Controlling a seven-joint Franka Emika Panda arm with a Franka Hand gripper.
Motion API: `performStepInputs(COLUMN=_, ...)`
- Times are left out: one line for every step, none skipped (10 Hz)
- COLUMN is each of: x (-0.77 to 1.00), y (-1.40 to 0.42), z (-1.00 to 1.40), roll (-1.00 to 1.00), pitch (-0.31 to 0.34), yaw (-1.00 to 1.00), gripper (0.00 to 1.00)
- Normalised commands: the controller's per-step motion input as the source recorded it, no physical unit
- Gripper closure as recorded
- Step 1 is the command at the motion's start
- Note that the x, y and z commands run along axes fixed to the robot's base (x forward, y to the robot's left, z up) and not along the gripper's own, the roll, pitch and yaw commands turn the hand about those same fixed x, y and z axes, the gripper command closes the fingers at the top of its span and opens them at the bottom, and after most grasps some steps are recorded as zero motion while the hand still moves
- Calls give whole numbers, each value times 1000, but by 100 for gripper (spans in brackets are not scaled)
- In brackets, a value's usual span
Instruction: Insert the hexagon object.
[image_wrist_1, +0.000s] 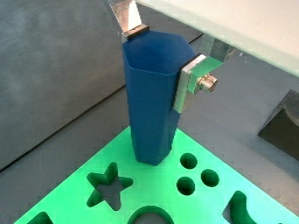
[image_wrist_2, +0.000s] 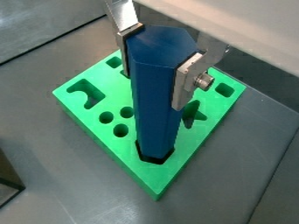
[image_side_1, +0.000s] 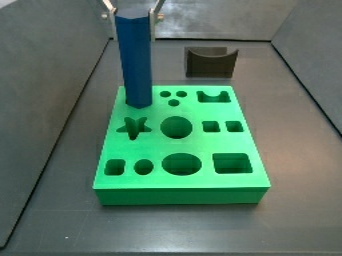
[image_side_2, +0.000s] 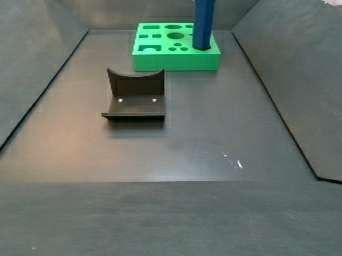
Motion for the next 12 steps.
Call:
performStepInputs(x=60, y=126, z=-806, roll=221, pitch=-16, yaw=66, gripper=100)
performStepInputs(x=-43, y=160, z=-780, roll=201, pitch=-77, yaw=43, gripper=100)
performStepInputs(x=-260, y=129, z=-671, roll=129, pitch=-101, yaw=0, gripper=100)
performStepInputs(x=-191, y=117, z=-694, roll=70, pitch=-109, yaw=0, gripper=100)
performStepInputs(x=-186, y=189, z=-700, roll=127, pitch=-91, yaw=0, gripper=100)
performStepInputs(x=-197, y=171, z=-677, roll=116, pitch=-100, yaw=0, gripper=100)
performStepInputs(x=-151, y=149, z=-714, roll=130, pitch=-97, yaw=0, gripper=100)
performStepInputs(x=-100, y=189, z=-694, roll=133, pitch=-81, yaw=0, gripper=100)
performStepInputs(x=-94, y=126, z=-611, roll=71, pitch=-79, yaw=0, gripper=100)
performStepInputs(x=-114, y=111, z=-554, roll=41, pitch=-67, yaw=-3, gripper=100)
performStepInputs(x=-71, y=0, z=-311, roll=-23, pitch=-63, yaw=-71, gripper=100)
performStepInputs(x=0, y=3, z=-60, roll=-40, pitch=-44, yaw=0, gripper=100)
